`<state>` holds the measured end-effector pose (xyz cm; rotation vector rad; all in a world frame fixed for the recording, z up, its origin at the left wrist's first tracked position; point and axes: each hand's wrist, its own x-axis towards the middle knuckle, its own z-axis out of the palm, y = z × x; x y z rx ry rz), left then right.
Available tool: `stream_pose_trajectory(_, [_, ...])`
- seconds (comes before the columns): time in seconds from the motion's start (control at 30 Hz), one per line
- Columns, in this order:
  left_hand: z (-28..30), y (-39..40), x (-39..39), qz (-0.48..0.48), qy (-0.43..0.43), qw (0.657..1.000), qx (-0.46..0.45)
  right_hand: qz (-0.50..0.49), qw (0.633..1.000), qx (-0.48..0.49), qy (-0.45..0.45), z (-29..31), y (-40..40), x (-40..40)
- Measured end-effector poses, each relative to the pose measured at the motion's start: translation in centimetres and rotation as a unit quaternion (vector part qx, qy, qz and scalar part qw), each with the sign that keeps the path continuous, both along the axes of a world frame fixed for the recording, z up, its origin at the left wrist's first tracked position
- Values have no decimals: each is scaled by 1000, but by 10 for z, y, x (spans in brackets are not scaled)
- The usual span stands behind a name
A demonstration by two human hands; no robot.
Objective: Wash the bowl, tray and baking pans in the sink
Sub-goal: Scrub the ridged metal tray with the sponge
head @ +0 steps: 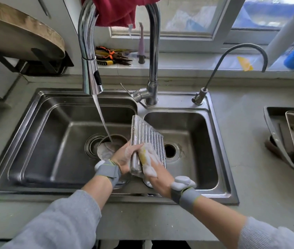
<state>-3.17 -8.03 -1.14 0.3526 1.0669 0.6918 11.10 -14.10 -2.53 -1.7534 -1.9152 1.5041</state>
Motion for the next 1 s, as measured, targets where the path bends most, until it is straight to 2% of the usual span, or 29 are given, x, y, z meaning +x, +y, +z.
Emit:
stream_pose_trajectory(0.17, [15, -3, -14, 23, 45, 998, 35, -27, 995, 84, 40, 8, 45, -2])
stream_pose_trajectory(0.27, [33, -10, -50, 50, 67, 996, 35, -4, 996, 79, 28, 17, 77, -5])
stream_pose_trajectory(0.37, [61, -27, -90, 70, 96, 992, 37, 15, 999, 10, 50, 27, 95, -14])
stream_pose_trajectory(0.43, [79, -35, -115, 84, 125, 988, 39, -10, 999, 11, 50, 26, 105, -25])
stream_pose_trajectory(0.53, [95, -39, -149, 69, 166, 983, 44, -47, 998, 39, 16, 24, 121, -45])
stream_pose_trajectory(0.63, [95, -33, -173, 71, 219, 973, 16, -43, 998, 19, 39, 28, 132, -57])
stream_pose_trajectory(0.73, [82, -12, -185, 10, 266, 964, 5, -54, 995, 47, 62, 29, 137, -64])
stream_pose_trajectory(0.8, [61, 9, -182, -63, 347, 935, 48, -80, 993, 76, 40, 23, 141, -66])
stream_pose_trajectory(0.87, [39, 30, -169, -176, 462, 863, 102, -105, 991, 77, 34, 19, 144, -65])
stream_pose_trajectory(0.93, [13, 43, -149, -251, 526, 800, 144, -126, 989, 75, 35, 17, 144, -65])
stream_pose_trajectory(1.0, [-16, 49, -127, -275, 526, 787, 170, -164, 983, 76, 29, 15, 146, -65])
